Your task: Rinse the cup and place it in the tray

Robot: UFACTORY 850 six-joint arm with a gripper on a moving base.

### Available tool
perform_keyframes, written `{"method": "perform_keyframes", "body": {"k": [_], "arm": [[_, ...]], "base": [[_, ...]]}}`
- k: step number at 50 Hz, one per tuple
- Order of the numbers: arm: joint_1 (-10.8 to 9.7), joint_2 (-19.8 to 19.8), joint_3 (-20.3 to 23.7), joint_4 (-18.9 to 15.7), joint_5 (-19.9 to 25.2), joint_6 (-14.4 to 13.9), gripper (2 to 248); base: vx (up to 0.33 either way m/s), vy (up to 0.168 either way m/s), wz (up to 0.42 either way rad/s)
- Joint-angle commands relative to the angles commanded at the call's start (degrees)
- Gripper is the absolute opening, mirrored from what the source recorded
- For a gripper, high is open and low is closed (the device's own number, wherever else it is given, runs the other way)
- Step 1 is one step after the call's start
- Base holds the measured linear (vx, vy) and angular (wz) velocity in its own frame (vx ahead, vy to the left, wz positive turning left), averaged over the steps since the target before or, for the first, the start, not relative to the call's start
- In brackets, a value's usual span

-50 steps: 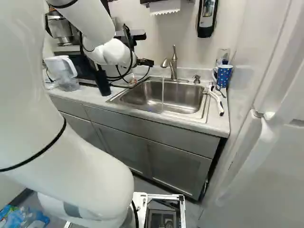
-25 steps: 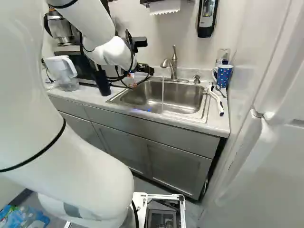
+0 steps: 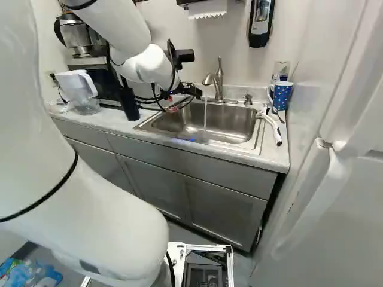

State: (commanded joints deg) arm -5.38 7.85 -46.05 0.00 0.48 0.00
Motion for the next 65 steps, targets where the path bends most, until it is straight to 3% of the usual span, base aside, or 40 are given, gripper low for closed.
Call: {"method": "perform_keyframes", "body": {"k": [32, 65], "arm": [[-6.4, 1.8, 1.7, 0.0, 0.0, 0.0, 247], [-6.4, 1.8, 1.7, 0.0, 0.0, 0.0, 247]], "base": [[0.000, 0.000, 0.000], [0.000, 0.000, 0.000]]}}
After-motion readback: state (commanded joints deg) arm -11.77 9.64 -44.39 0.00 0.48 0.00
